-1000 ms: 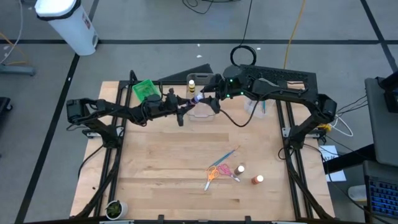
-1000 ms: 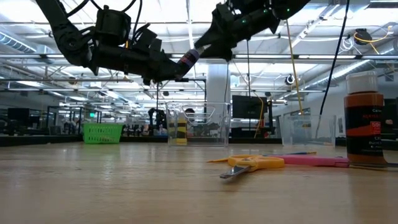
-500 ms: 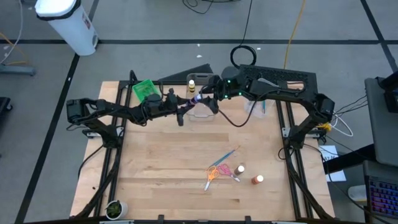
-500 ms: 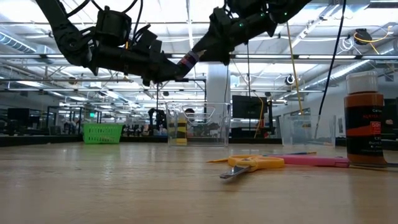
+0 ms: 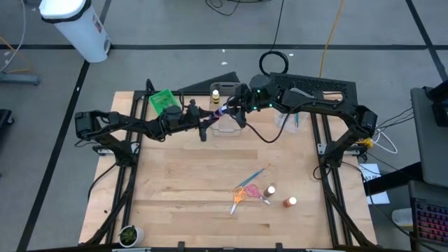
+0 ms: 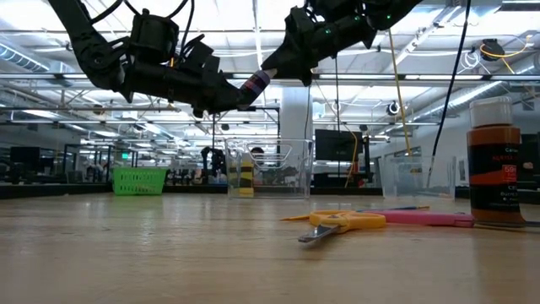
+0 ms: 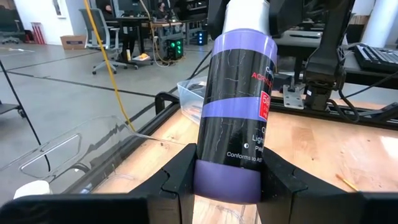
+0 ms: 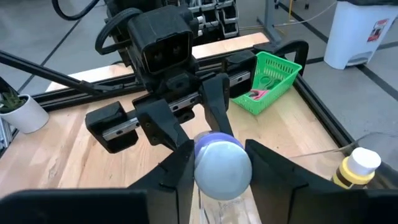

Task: Pick & Place Paint Supplies
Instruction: Put the purple paint bottle into the transparent bin

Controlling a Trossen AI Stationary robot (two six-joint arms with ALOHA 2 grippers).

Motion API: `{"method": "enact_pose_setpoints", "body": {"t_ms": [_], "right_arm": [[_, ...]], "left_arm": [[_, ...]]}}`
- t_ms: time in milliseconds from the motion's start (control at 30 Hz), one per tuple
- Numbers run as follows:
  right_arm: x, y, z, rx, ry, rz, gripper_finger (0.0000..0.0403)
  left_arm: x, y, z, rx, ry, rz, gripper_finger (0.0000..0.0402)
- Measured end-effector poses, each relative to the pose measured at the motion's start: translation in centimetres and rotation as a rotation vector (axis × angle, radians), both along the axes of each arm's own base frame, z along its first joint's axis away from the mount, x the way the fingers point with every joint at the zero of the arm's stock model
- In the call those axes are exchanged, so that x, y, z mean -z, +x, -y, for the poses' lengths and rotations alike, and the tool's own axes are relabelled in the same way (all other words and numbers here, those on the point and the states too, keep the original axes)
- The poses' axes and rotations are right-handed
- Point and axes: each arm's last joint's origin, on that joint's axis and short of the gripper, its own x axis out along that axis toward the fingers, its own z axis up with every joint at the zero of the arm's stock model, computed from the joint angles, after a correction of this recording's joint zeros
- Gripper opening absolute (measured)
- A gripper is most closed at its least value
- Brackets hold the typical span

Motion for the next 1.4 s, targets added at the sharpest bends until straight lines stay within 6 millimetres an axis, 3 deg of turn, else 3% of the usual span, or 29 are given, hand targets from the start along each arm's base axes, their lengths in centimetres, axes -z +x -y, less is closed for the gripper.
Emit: {"method": "enact_pose_setpoints", "body": {"t_ms": [467, 733, 933, 1033, 1200, 1400], "right_arm": [[-0.8, 0.6, -0.5, -0.017, -0.059, 0.087, 0.011], [0.1, 1.9, -0.3, -0.028, -0.076, 0.132, 0.011], [0.5, 2.3, -0.3, -0.04, -0.085, 0.135, 0.0109], [-0.4, 1.7, 0.2, -0.023, -0.117, 0.172, 0.0109], [-1.0, 0.4, 2.4, 0.052, -0.124, 0.182, 0.0109], [-1.3, -1.8, 6.0, 0.161, -0.13, 0.173, 0.0109]], "left_arm": [[-0.3, 0.0, 0.0, -0.004, 0.01, 0.031, 0.0122], [-0.5, 0.4, 0.4, -0.035, 0.003, 0.025, 0.0123], [-0.7, 0.7, 0.7, -0.052, 0.019, 0.013, 0.0214], [-0.3, 0.7, 0.7, -0.062, 0.011, -0.016, 0.0254], [-0.4, 0.6, 0.6, -0.065, 0.009, -0.013, 0.0293], [-0.3, 0.6, 0.6, -0.071, 0.011, -0.022, 0.0311]]}}
